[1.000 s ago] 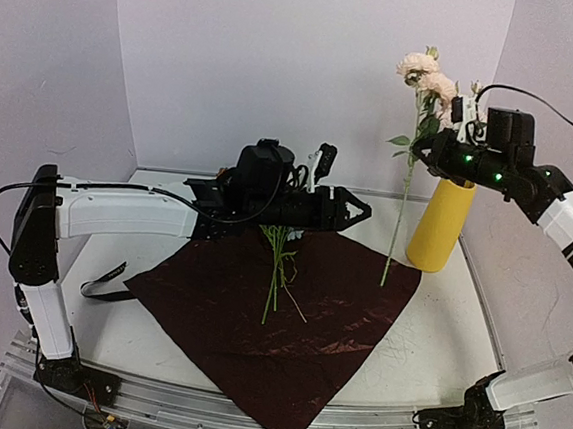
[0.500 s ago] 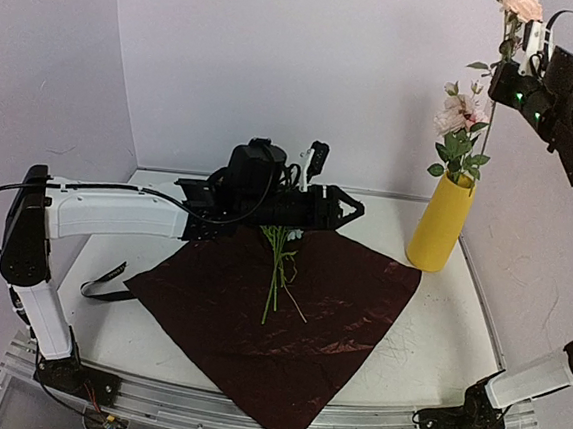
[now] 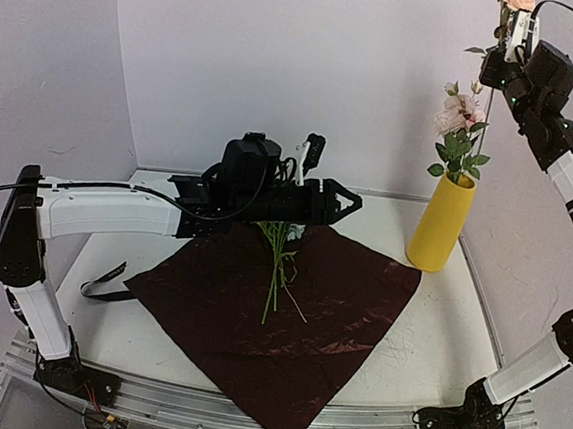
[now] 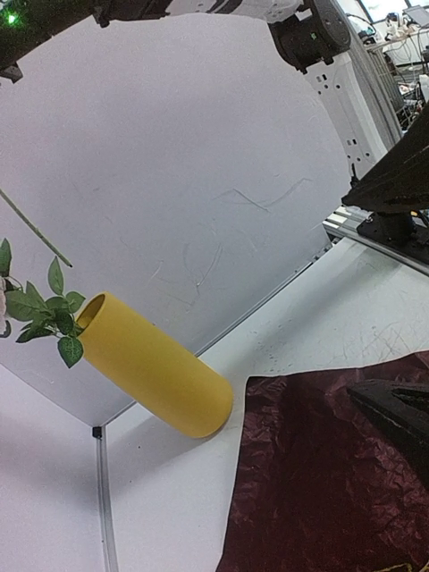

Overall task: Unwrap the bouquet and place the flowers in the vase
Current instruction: Insert the fake flower into the vase.

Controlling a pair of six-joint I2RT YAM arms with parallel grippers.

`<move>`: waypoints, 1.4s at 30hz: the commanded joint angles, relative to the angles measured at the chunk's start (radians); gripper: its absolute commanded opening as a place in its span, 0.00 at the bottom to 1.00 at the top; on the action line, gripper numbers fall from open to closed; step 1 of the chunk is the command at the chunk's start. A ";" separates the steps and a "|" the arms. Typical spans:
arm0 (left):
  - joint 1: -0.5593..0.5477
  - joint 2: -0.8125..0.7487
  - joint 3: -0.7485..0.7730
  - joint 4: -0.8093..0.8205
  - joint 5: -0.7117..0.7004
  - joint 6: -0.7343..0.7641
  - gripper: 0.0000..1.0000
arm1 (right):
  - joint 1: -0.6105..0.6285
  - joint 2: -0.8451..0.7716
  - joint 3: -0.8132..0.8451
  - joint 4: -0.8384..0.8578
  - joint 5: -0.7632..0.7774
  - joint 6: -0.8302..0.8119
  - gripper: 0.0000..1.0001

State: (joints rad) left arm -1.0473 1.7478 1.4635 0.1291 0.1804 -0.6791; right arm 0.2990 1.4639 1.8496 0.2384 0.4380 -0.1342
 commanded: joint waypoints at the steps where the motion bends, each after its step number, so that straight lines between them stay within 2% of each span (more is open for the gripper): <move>1: 0.003 -0.076 -0.001 0.000 -0.025 0.038 0.65 | -0.027 0.010 0.009 0.183 0.015 -0.016 0.00; 8: 0.015 -0.084 -0.001 -0.017 -0.017 0.046 0.65 | -0.056 -0.003 -0.119 0.284 -0.007 0.021 0.00; 16: 0.019 -0.086 0.000 -0.031 -0.019 0.043 0.65 | -0.088 -0.049 -0.364 0.387 0.029 0.108 0.00; 24: 0.032 -0.085 0.007 -0.046 -0.027 0.049 0.65 | -0.102 -0.076 -0.522 0.401 0.090 0.185 0.02; 27: 0.034 -0.082 0.005 -0.045 -0.031 0.045 0.65 | -0.103 -0.091 -0.572 0.395 0.124 0.191 0.17; 30: 0.035 -0.076 0.002 -0.046 -0.032 0.039 0.65 | -0.104 -0.106 -0.604 0.368 0.147 0.189 0.37; 34: 0.035 -0.066 -0.001 -0.047 -0.038 0.031 0.65 | -0.105 -0.132 -0.604 0.222 0.124 0.226 0.63; 39: 0.038 -0.054 -0.008 -0.052 -0.055 0.024 0.65 | -0.104 -0.227 -0.673 0.034 0.013 0.349 0.85; 42: 0.047 -0.040 -0.012 -0.064 -0.062 0.006 0.65 | -0.104 -0.282 -0.702 -0.099 -0.118 0.447 0.93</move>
State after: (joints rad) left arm -1.0135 1.7111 1.4632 0.0735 0.1438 -0.6560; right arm 0.1967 1.2739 1.1746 0.3107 0.4676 0.1691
